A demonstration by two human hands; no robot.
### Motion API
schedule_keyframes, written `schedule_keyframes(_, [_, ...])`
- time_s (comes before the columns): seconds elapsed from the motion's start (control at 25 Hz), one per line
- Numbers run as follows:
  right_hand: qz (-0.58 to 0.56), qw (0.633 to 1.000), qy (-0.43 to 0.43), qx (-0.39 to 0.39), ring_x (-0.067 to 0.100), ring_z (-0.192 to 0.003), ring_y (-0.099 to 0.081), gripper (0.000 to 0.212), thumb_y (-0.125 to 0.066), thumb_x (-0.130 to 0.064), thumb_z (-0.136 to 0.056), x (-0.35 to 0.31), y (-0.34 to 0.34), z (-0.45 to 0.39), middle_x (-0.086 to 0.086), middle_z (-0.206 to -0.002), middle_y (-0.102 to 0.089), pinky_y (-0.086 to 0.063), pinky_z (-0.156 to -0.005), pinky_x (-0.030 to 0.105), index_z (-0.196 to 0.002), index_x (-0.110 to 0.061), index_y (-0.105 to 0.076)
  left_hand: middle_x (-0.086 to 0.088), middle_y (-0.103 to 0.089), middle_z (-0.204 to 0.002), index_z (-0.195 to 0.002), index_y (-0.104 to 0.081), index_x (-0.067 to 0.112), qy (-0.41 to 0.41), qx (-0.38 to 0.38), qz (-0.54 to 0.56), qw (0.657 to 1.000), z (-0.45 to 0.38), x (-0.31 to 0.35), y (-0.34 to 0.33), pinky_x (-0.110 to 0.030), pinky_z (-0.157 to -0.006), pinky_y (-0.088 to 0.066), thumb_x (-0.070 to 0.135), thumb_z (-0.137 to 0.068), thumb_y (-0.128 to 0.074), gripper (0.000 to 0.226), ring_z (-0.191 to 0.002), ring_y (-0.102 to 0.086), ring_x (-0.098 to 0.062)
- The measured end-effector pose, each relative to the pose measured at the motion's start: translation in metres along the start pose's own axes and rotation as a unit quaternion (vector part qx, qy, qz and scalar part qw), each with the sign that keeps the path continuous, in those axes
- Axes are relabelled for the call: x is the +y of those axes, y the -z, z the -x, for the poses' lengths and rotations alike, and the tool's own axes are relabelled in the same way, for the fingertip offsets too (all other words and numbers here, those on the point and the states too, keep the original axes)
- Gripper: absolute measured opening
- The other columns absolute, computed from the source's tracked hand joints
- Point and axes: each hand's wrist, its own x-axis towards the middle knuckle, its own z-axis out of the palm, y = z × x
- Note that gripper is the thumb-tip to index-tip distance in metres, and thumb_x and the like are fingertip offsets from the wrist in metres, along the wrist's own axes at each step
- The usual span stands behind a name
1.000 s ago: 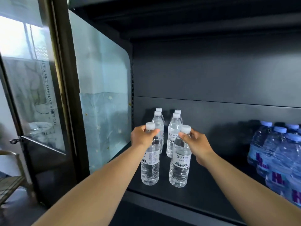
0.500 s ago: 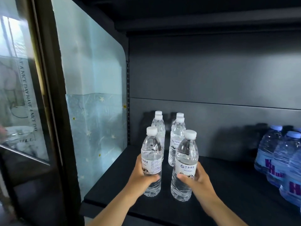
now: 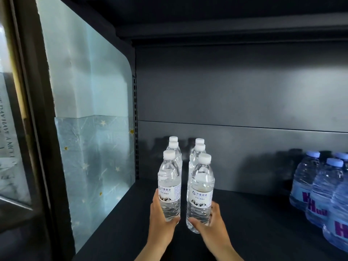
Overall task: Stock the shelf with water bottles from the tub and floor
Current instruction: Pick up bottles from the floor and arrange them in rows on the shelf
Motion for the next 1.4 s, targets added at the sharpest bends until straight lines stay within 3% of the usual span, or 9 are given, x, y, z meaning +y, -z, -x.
schedule_keyframes(0.24, [-0.001, 0.999, 0.003, 0.043, -0.004, -0.089, -0.062, 0.063, -0.086, -0.021, -0.062, 0.006, -0.006, -0.014, -0.013, -0.103, -0.064, -0.047, -0.073, 0.012, -0.106, -0.036, -0.044, 0.015, -0.051, -0.114, -0.124, -0.044, 0.039, 0.036, 0.051, -0.019, 0.998, -0.015, 0.005, -0.003, -0.040, -0.095, -0.048, 0.038, -0.053, -0.080, 0.079, -0.110, -0.054, -0.009])
schedule_keyframes(0.4, [-0.039, 0.998, 0.029, 0.048, -0.016, -0.098, -0.056, 0.067, -0.081, -0.015, -0.070, 0.004, -0.007, -0.013, -0.017, -0.112, -0.059, -0.044, -0.072, 0.003, -0.121, -0.035, -0.042, 0.013, -0.057, -0.117, -0.118, -0.042, 0.047, 0.027, 0.040, 0.020, 0.999, -0.011, 0.007, -0.001, -0.027, -0.088, -0.048, 0.041, -0.067, -0.077, 0.062, -0.107, -0.057, -0.006])
schedule_keyframes(0.48, [-0.046, 0.997, 0.040, 0.046, -0.023, -0.099, -0.051, 0.064, -0.076, -0.011, -0.076, 0.003, -0.007, -0.012, -0.018, -0.112, -0.058, -0.042, -0.072, -0.002, -0.123, -0.036, -0.040, 0.014, -0.060, -0.114, -0.123, -0.043, 0.041, 0.026, 0.035, 0.033, 0.999, -0.011, 0.010, 0.000, -0.016, -0.080, -0.045, 0.031, -0.074, -0.077, 0.061, -0.103, -0.059, -0.002])
schedule_keyframes(0.56, [-0.045, 0.997, 0.043, 0.040, -0.023, -0.100, -0.050, 0.062, -0.072, -0.012, -0.080, 0.005, -0.007, -0.014, -0.020, -0.116, -0.056, -0.042, -0.073, -0.002, -0.124, -0.040, -0.038, 0.018, -0.061, -0.112, -0.122, -0.041, 0.044, 0.020, 0.031, 0.028, 0.999, -0.011, 0.010, -0.001, -0.009, -0.075, -0.042, 0.040, -0.070, -0.076, 0.063, -0.101, -0.059, 0.003])
schedule_keyframes(0.64, [-0.036, 0.997, 0.041, 0.045, -0.022, -0.105, -0.049, 0.064, -0.071, -0.015, -0.081, 0.009, -0.008, -0.017, -0.024, -0.121, -0.054, -0.041, -0.077, -0.001, -0.127, -0.042, -0.037, 0.020, -0.060, -0.114, -0.122, -0.040, 0.048, 0.010, 0.033, 0.017, 0.999, -0.010, 0.010, -0.001, -0.009, -0.077, -0.041, 0.051, -0.065, -0.071, 0.065, -0.103, -0.058, 0.004])
schedule_keyframes(0.84, [-0.029, 0.998, 0.034, 0.047, -0.025, -0.105, -0.047, 0.065, -0.070, -0.015, -0.082, 0.013, -0.009, -0.019, -0.027, -0.118, -0.054, -0.040, -0.076, -0.003, -0.128, -0.045, -0.035, 0.018, -0.060, -0.115, -0.134, -0.039, 0.033, -0.003, 0.027, 0.016, 0.999, -0.010, 0.010, -0.003, -0.010, -0.077, -0.041, 0.027, -0.080, -0.071, 0.063, -0.105, -0.058, 0.001])
schedule_keyframes(1.04, [-0.021, 0.999, 0.025, 0.031, -0.020, -0.110, -0.048, 0.065, -0.065, -0.019, -0.087, 0.015, -0.010, -0.020, -0.031, -0.121, -0.053, -0.040, -0.080, 0.000, -0.135, -0.046, -0.031, 0.025, -0.057, -0.114, -0.138, -0.032, 0.034, -0.003, -0.005, 0.010, 1.000, -0.011, 0.012, -0.004, -0.004, -0.070, -0.045, 0.055, -0.072, -0.061, 0.075, -0.101, -0.057, 0.010])
schedule_keyframes(1.28, [0.001, 1.000, 0.015, 0.019, -0.019, -0.109, -0.050, 0.063, -0.062, -0.021, -0.089, 0.012, -0.010, -0.020, -0.032, -0.120, -0.054, -0.041, -0.082, 0.001, -0.134, -0.050, -0.028, 0.020, -0.056, -0.123, -0.134, -0.030, 0.044, 0.001, -0.013, -0.016, 1.000, -0.013, 0.009, -0.005, -0.018, -0.086, -0.045, 0.051, -0.074, -0.058, 0.067, -0.111, -0.056, 0.002])
schedule_keyframes(1.4, [0.003, 1.000, -0.008, 0.009, -0.009, -0.119, -0.048, 0.065, -0.062, -0.022, -0.089, 0.009, -0.007, -0.018, -0.025, -0.128, -0.053, -0.041, -0.100, 0.015, -0.137, -0.048, -0.027, 0.021, -0.053, -0.123, -0.136, -0.029, 0.041, 0.022, -0.027, -0.024, 0.999, -0.013, 0.015, -0.002, -0.011, -0.079, -0.041, 0.046, -0.080, -0.061, 0.065, -0.109, -0.055, 0.002])
